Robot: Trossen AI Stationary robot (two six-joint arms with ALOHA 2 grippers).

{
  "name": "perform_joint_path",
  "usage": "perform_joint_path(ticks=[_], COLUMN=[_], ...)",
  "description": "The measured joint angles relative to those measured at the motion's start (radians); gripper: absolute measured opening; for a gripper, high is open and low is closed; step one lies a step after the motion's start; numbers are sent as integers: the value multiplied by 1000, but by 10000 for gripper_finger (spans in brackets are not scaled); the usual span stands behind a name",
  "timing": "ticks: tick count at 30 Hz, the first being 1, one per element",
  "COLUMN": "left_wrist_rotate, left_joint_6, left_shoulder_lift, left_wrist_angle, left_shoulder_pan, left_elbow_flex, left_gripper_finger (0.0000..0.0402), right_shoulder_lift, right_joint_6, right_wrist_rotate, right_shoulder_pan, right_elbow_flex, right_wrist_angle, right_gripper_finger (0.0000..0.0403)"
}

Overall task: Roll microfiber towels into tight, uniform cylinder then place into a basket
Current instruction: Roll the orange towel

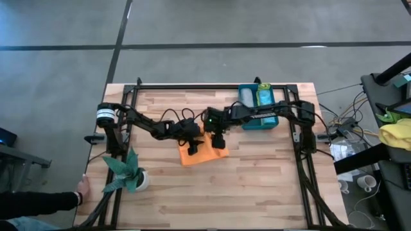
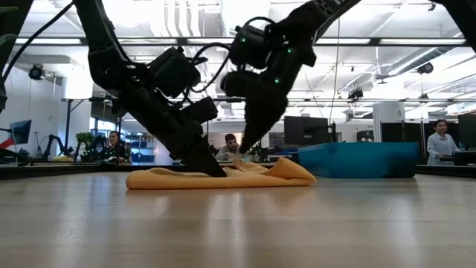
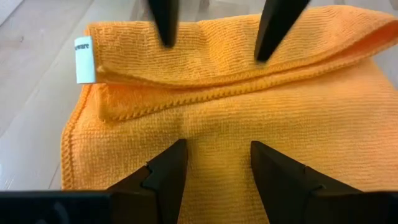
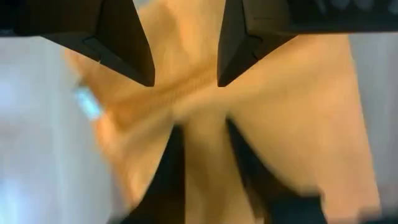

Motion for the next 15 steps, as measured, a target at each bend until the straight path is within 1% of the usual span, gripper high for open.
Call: perform_joint_path(ticks=[2, 5, 9, 13, 15], left_wrist_rotate=[0, 1, 11, 22, 22], left_joint_6=[0, 0, 4, 1, -1], left_shoulder_lift=[0, 0, -2, -3, -3], left_wrist_angle=[0, 0, -3, -3, -2], left_shoulder_pan=[0, 0, 0, 0, 0], left_elbow_flex=[-1, -1, -2, -3, -4], left_gripper_finger=[164, 164, 164, 164, 164], right_shoulder_lift=[9, 38, 85, 113, 121], right_joint_6=[-6, -69, -152, -159, -138], right_wrist_rotate=[1, -4, -14, -58, -57], right_shoulder_pan=[-2, -2, -8, -38, -55], right_elbow_flex=[-3, -1, 10, 14, 14], right_wrist_angle=[64, 150, 146, 147, 137], right_gripper_finger=[171, 171, 171, 171, 171])
